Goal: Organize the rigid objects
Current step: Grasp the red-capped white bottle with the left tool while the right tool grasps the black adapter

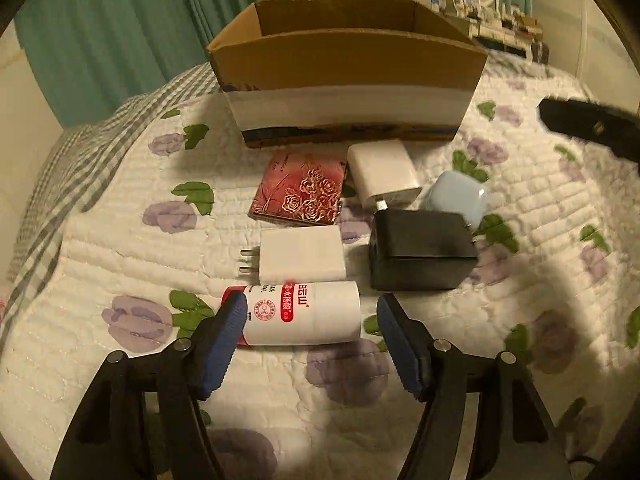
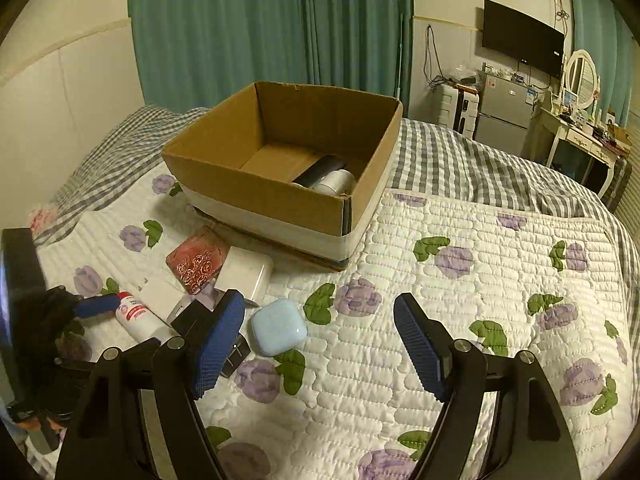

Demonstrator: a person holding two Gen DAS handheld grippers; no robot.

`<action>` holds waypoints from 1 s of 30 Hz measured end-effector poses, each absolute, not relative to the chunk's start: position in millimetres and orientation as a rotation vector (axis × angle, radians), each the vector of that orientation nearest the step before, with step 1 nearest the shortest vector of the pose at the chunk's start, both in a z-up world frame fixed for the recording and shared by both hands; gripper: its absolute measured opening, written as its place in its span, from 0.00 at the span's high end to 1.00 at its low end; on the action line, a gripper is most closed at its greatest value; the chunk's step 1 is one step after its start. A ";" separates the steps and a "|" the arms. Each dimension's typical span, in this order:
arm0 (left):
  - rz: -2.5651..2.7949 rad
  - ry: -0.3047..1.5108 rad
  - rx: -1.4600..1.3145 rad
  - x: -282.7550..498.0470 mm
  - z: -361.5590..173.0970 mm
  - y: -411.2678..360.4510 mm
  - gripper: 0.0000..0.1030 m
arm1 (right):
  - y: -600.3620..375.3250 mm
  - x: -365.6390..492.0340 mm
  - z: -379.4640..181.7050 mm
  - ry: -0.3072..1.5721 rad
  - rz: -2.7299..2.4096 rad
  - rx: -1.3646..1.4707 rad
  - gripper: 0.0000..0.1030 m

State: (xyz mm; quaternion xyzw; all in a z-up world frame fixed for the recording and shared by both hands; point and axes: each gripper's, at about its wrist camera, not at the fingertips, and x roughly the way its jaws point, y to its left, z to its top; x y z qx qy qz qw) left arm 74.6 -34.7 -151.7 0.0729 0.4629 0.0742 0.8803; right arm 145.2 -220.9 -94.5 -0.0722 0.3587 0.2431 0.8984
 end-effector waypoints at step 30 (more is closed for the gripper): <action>0.283 1.028 0.078 100.6 -172.5 -5.8 0.26 | -209.1 140.1 -112.8 0.770 0.542 -0.216 0.25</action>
